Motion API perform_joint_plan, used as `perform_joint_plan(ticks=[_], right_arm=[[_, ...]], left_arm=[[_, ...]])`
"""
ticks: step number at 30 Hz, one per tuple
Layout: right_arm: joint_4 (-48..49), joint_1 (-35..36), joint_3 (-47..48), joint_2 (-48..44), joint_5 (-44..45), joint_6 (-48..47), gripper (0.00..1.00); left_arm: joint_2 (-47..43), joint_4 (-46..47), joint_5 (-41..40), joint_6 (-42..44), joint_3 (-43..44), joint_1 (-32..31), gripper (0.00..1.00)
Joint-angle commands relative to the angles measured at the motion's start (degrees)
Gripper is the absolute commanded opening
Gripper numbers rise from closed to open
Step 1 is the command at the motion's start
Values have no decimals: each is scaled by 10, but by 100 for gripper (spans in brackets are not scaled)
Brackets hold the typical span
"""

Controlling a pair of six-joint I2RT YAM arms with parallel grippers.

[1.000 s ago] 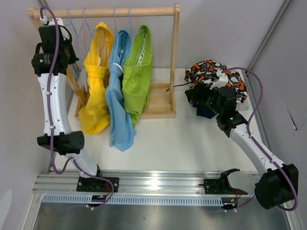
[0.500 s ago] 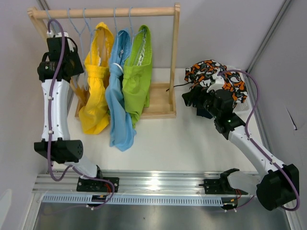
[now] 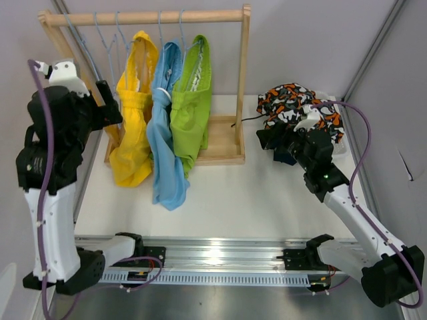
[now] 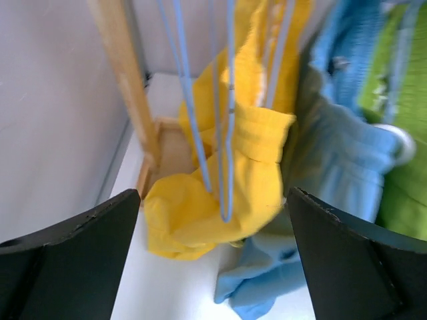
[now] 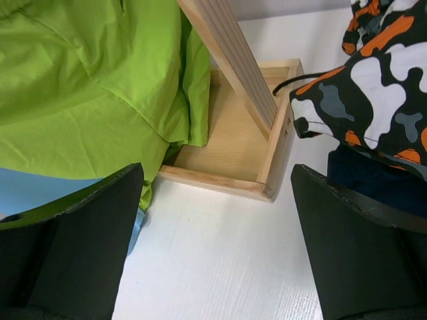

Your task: Remove the shorts from the hanger

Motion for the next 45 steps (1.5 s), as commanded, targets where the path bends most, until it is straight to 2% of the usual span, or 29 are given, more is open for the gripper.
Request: perform_joint_plan(ticks=[1, 4, 7, 14, 18, 22, 26, 34, 41, 44, 45], right_arm=[[5, 9, 4, -27, 6, -5, 99], [-3, 10, 10, -41, 9, -7, 100], [-8, 11, 12, -55, 9, -9, 99], [-14, 13, -4, -84, 17, -16, 99], [-16, 12, -18, -92, 17, -18, 99], [-14, 11, -32, -101, 20, -26, 99], [-18, 9, -35, -103, 20, -40, 100], [-23, -13, -40, -108, 0, -53, 99], [-8, -30, -50, -101, -18, -44, 99], [-5, -32, -54, -97, -19, -43, 99], [-4, -33, -55, -97, -20, -45, 100]], left_arm=[[-25, 11, 66, -15, 17, -34, 99], [-42, 55, 175, -33, 28, -54, 99], [-40, 118, 276, -57, 1, -66, 98], [44, 191, 325, -79, 24, -110, 92], [127, 172, 312, -77, 128, -135, 86], [189, 168, 297, -77, 177, -155, 84], [220, 178, 266, -74, 183, -175, 83], [247, 161, 115, -45, 179, -192, 81], [280, 153, 94, -33, 184, -199, 81], [294, 155, 87, -28, 180, -199, 77], [298, 156, 83, -27, 181, -199, 73]])
